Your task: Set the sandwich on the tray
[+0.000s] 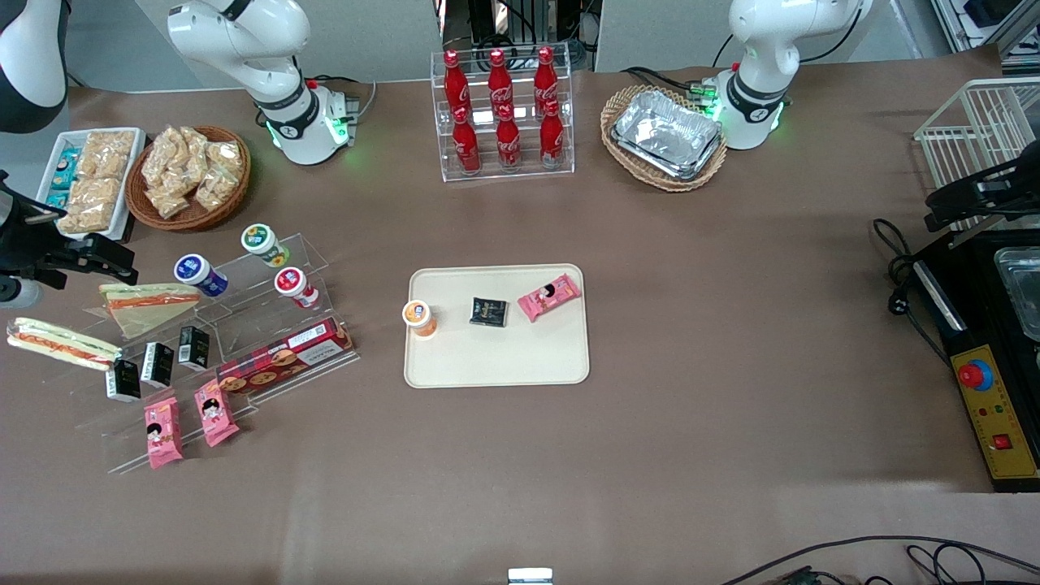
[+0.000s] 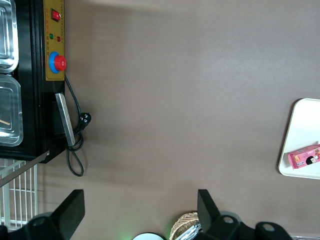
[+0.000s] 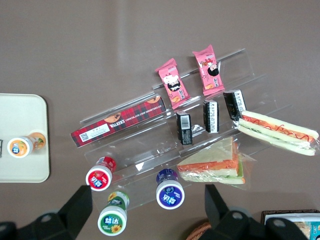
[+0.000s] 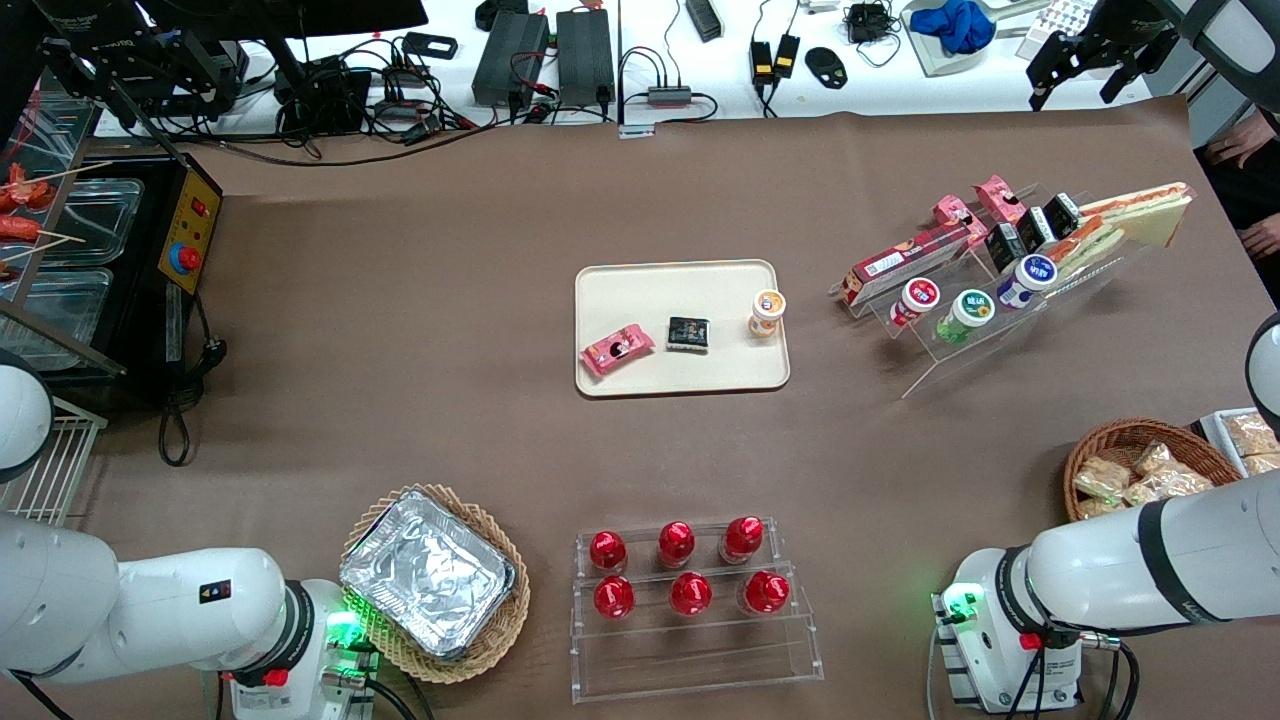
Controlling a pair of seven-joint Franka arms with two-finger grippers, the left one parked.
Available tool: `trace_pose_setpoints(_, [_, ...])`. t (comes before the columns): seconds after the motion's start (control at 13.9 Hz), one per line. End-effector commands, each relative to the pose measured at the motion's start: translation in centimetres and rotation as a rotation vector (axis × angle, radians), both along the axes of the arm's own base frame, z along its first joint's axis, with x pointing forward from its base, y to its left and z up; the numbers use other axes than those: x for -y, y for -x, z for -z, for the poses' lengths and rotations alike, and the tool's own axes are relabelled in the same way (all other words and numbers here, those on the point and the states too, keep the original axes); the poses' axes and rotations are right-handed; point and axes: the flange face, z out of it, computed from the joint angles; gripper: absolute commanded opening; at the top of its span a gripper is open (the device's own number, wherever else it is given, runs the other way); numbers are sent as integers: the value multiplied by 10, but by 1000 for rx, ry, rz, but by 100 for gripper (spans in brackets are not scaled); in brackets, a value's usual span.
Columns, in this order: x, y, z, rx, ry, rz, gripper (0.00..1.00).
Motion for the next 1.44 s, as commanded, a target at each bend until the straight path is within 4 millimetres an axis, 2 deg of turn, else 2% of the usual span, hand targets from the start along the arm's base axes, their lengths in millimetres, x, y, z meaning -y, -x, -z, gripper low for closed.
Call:
trace_pose_setpoints(0.0, [-2, 7, -9, 5, -9, -13, 100])
trace_pose_setpoints(0.43, [-5, 8, -9, -5, -7, -14, 100])
trace_pose_setpoints(0.57, [-22, 12, -10, -22, -14, -38, 100])
trace_pose_setpoints(0.86, [-29, 16, -10, -33, -16, -51, 100])
trace_pose_setpoints(1.08, [-33, 29, -12, -42, -8, -62, 100])
trace_pose_setpoints(1.36, [-19, 35, -18, -35, -10, -42, 100])
